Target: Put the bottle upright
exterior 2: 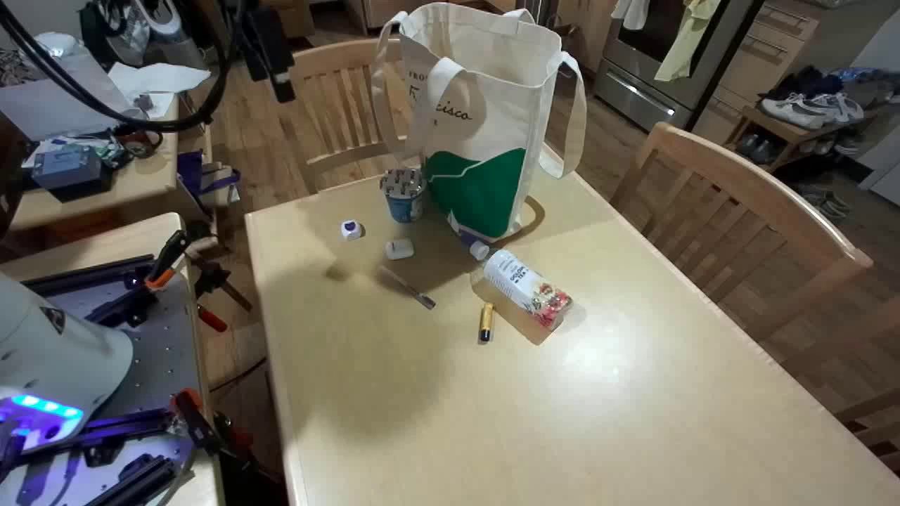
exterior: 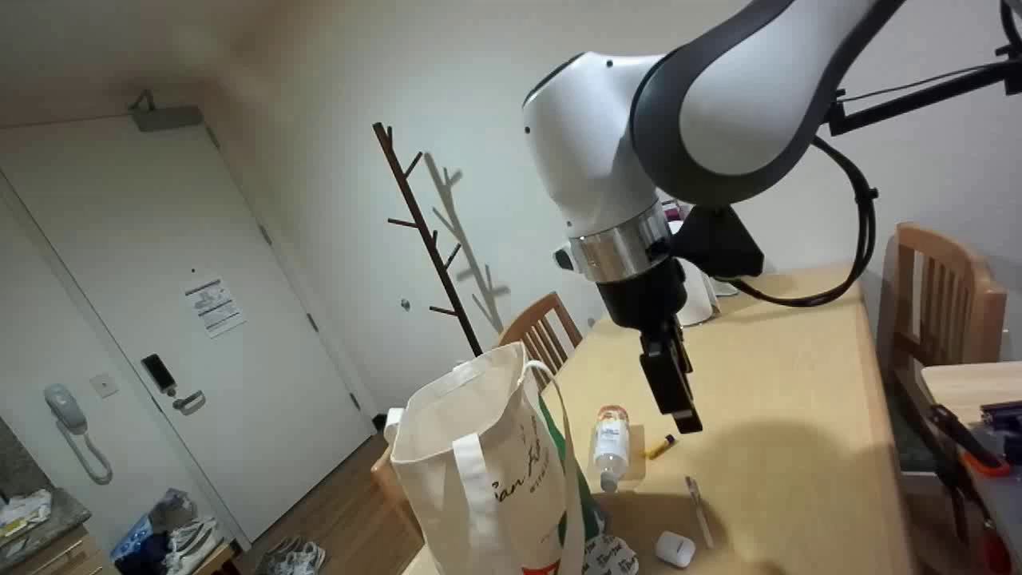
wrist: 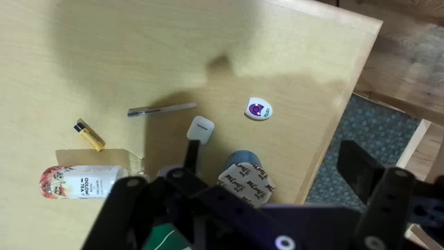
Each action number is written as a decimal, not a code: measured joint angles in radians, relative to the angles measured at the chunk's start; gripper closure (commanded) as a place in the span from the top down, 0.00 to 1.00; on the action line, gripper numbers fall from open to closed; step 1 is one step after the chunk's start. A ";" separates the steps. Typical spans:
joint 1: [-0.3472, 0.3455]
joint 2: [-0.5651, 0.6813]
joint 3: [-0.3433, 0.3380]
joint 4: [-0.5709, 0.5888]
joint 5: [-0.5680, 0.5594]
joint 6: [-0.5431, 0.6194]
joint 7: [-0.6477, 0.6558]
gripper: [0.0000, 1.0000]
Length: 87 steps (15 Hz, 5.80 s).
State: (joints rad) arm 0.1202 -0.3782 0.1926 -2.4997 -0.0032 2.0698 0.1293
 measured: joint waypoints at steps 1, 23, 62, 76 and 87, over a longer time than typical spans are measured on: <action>0.000 0.000 0.000 0.000 0.000 0.000 0.000 1.00; -0.182 0.342 -0.239 0.006 -0.153 0.598 0.035 1.00; -0.180 1.034 -0.221 0.519 0.130 0.803 0.703 1.00; -0.001 0.995 -0.339 0.541 0.130 0.471 0.750 1.00; -0.024 1.052 -0.352 0.536 0.163 0.594 0.799 1.00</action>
State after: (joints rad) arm 0.0963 0.6739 -0.1596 -1.9637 0.1597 2.6636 0.9283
